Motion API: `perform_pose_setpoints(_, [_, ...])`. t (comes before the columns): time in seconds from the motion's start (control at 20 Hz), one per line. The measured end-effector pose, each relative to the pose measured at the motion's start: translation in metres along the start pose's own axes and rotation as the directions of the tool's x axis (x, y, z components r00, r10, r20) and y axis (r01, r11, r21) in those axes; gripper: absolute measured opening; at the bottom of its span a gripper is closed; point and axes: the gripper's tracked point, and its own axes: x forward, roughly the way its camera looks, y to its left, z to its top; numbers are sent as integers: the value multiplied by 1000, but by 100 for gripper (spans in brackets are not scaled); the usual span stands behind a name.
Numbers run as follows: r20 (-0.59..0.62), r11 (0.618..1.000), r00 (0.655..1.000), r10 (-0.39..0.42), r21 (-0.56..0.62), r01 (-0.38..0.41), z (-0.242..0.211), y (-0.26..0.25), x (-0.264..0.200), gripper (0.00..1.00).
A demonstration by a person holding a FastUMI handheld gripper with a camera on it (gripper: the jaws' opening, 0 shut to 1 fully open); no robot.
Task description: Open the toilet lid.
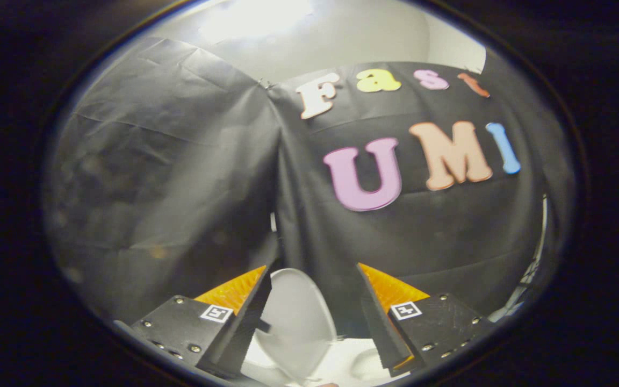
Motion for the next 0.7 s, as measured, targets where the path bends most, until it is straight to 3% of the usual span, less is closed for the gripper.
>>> perform_pose_setpoints(0.2, [23, 971, 975, -221, -84, 222, 18, -113, -43, 91])
perform_pose_setpoints(0.4, [-11, 884, 891, -454, -126, 449, 7, -229, -118, 91])
perform_pose_setpoints(0.7, [-50, 806, 806, -590, -93, 584, -23, -316, -196, 96])
